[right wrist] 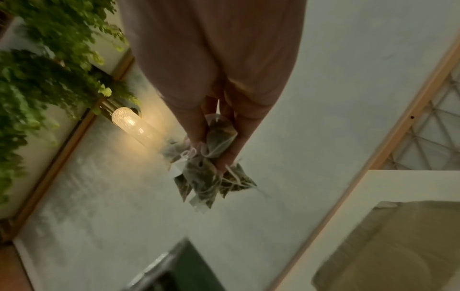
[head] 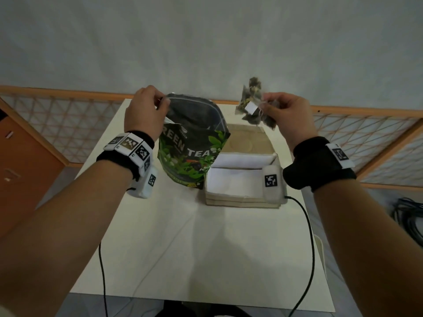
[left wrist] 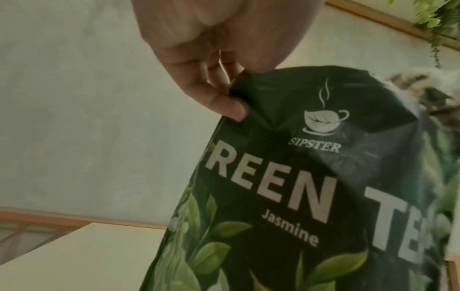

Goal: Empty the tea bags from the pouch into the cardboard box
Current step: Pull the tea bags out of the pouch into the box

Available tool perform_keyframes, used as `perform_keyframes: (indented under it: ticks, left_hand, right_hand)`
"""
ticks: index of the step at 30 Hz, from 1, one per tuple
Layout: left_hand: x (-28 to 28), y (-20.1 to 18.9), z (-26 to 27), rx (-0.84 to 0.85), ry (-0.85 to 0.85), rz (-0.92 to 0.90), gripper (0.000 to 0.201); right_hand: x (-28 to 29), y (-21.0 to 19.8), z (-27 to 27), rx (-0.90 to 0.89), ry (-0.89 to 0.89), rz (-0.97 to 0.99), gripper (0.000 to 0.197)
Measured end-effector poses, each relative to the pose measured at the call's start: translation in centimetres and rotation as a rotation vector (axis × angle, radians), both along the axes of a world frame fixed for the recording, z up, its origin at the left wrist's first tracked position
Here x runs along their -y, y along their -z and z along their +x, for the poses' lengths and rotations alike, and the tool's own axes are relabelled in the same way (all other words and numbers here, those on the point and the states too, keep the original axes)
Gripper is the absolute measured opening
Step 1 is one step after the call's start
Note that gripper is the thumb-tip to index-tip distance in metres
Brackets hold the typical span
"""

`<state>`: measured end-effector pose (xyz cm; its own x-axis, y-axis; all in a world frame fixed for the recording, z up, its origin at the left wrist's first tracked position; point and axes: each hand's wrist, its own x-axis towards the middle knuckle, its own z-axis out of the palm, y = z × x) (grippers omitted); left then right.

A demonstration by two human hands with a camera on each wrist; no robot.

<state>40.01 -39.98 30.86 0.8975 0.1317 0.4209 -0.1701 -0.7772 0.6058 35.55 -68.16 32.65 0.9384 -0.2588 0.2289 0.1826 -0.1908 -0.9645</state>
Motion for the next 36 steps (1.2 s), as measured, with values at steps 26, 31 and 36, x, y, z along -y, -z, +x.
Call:
perform_keyframes:
  ticks: [26, 31, 36]
  left_hand:
    - [0.8, -0.7, -2.2, 0.032, 0.045, -0.012, 0.018]
    - [1.0, -0.7, -3.0, 0.037, 0.060, -0.003, 0.011]
    - [0.4, -0.6, -3.2, 0.017, 0.030, -0.013, 0.014]
  right_hand:
    - [-2.0, 15.1, -1.7, -0.528, -0.083, -0.515, 0.016]
    - [-3.5, 16.3, -2.4, -0.545, -0.223, -0.572, 0.020]
    - [-4.0, 11.8, -2.2, -0.404, -0.135, -0.495, 0.024]
